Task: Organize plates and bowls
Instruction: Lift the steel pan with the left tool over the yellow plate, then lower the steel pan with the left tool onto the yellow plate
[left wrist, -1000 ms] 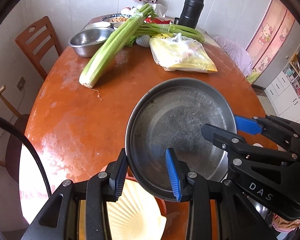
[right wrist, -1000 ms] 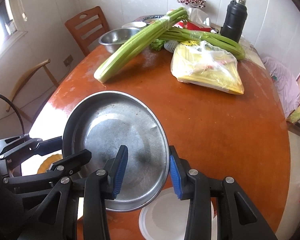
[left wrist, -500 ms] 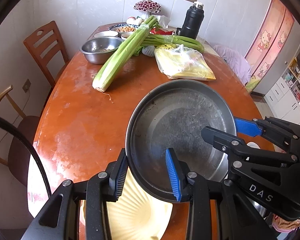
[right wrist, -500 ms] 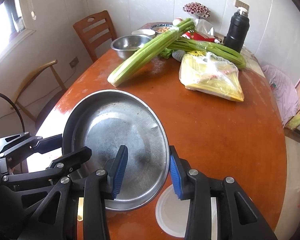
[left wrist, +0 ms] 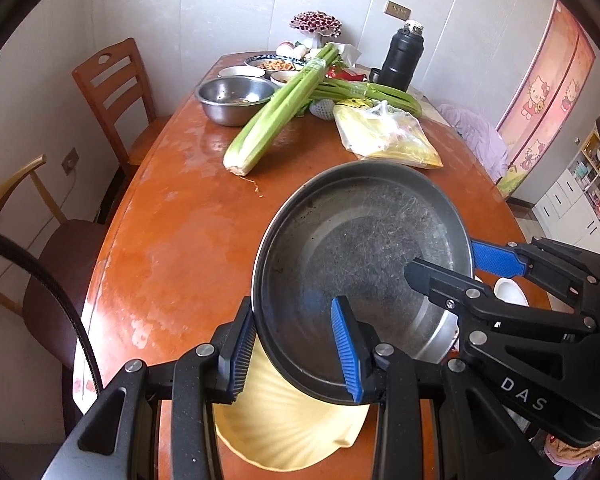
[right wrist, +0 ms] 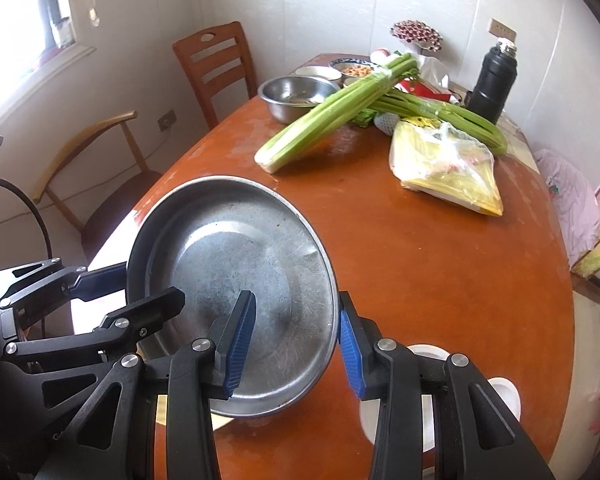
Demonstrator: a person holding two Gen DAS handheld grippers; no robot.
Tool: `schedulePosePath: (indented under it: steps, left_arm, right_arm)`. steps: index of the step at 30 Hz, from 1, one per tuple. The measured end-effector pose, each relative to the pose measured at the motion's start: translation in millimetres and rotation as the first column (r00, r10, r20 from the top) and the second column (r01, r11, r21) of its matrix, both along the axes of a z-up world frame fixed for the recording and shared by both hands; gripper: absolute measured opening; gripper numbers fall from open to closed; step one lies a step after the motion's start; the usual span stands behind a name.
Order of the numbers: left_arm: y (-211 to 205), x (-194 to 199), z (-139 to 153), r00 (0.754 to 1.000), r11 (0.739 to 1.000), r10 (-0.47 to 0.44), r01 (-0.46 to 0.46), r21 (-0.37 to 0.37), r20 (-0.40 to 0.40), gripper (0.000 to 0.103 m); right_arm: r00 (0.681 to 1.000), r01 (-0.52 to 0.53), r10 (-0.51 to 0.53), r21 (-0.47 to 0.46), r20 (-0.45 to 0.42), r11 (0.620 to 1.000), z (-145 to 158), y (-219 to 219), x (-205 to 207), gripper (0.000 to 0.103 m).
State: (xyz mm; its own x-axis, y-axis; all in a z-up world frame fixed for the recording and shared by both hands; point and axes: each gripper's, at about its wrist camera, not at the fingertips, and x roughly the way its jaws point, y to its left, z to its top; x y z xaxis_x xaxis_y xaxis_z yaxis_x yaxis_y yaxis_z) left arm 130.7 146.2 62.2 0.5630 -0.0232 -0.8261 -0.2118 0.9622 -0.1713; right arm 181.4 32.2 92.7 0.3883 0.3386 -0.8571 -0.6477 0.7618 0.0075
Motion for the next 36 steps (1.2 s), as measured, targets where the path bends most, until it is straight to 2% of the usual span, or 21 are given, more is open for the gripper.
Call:
schedulePosePath:
  steps: [21,36]
  left_arm:
    - [16.3,-38.8,-14.4,0.999,0.999,0.04,-0.04,-0.021,-0.01,0.038]
    - [20.1,-47.7,-41.2,0.998,0.998,0.028,-0.032,-0.053,-0.061,0.038]
  right_arm:
    - [0.999,-0.053,0.053,-0.028,-0.011,0.998,-14.4,23.4,-34.5,0.043]
    - [0.997,-0.056,0.053,-0.048,-0.049,0.997,-37.9,31.2,-42.0,0.043]
